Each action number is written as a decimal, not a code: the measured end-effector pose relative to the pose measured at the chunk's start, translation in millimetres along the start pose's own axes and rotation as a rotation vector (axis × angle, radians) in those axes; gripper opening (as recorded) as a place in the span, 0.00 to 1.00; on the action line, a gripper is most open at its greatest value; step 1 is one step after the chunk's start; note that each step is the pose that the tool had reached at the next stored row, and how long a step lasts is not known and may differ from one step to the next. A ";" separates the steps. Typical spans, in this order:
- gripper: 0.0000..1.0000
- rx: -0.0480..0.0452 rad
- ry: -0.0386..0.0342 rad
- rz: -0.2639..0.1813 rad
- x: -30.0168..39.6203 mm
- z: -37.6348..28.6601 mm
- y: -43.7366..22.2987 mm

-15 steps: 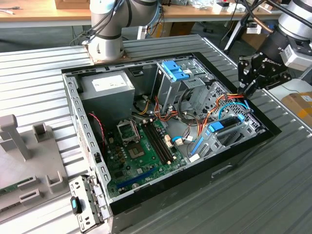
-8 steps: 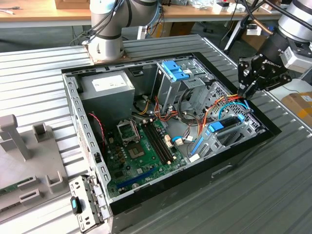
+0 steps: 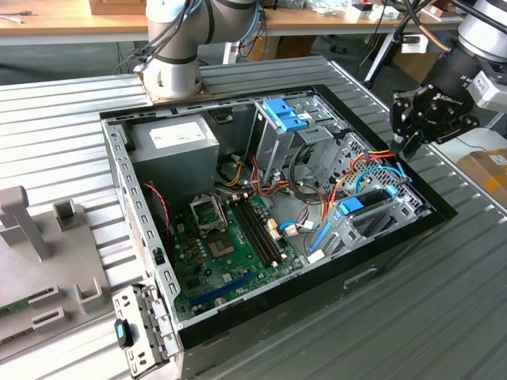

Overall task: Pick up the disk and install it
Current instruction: 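Insert the first disk wire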

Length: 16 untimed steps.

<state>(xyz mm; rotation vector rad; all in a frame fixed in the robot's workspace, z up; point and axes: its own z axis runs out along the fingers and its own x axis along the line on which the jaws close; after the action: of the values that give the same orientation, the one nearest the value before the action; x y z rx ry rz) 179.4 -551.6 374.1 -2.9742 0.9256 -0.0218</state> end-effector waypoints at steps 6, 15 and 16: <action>0.30 0.0000 0.0001 0.000 -0.4 3.7 -0.1; 0.30 -0.0009 0.0006 0.000 0.1 6.6 -3.1; 0.30 -0.0009 0.0006 0.000 0.1 6.6 -3.1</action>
<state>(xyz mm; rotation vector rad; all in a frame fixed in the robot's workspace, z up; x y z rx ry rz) 181.3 -548.9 367.6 -2.9754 0.9254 -0.0224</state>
